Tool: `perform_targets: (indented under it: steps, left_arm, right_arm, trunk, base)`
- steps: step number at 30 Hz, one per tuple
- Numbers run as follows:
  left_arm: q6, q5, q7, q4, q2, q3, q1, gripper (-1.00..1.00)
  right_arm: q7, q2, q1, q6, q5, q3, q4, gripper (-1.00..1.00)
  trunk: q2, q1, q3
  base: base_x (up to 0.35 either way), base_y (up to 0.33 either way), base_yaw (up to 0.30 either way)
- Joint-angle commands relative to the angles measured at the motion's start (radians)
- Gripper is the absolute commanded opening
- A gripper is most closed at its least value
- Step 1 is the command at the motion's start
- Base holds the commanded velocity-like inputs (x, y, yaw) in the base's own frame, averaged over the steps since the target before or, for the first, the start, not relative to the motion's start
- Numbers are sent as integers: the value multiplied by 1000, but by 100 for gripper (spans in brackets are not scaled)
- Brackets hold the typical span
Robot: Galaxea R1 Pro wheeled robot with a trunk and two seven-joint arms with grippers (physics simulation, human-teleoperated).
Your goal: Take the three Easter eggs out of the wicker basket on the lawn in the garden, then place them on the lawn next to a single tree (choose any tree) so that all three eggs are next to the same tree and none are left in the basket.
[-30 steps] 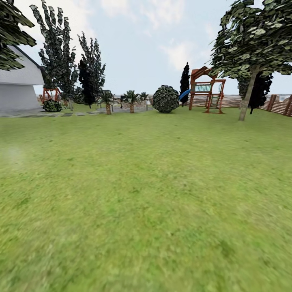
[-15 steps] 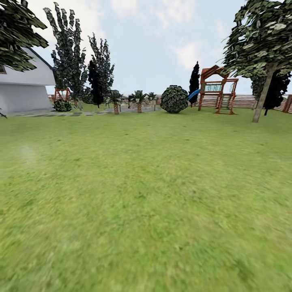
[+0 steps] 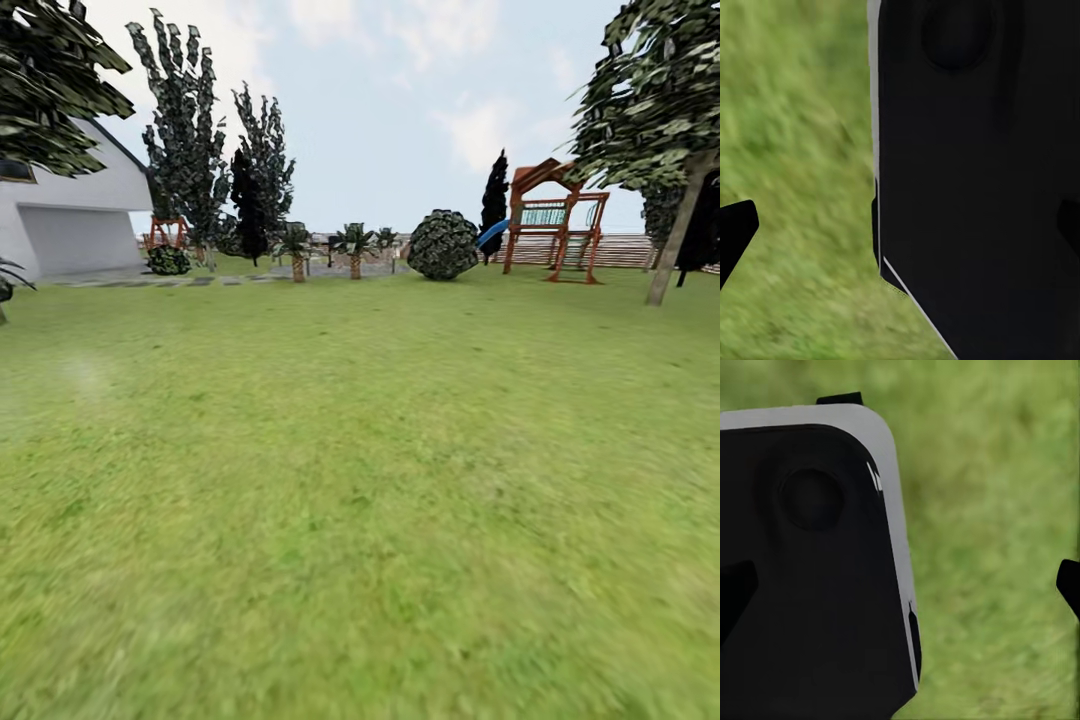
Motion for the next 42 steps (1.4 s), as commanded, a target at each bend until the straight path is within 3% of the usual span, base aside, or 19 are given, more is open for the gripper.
perform_targets:
  steps: [1,7,18,42]
  left_arm:
    - [0,1,0,0,0,1,0,100]
    - [0,1,0,0,0,1,0,100]
    - [0,1,0,0,0,0,0,100]
    - [0,1,0,0,0,0,0,100]
  right_arm:
    - [0,0,-2,-4,-8,0,3,100]
    - [0,0,-1,-4,-8,0,3,100]
    - [0,1,-2,-3,-8,0,3,100]
    - [0,3,-2,-3,-8,0,3,100]
  trunk:
    - [0,1,-1]
    - [0,1,-1]
    - [0,1,0]
    - [0,1,14]
  base:
    - [322,0,240]
    - [322,0,194]
    - [322,0,-1]
    - [322,0,-251]
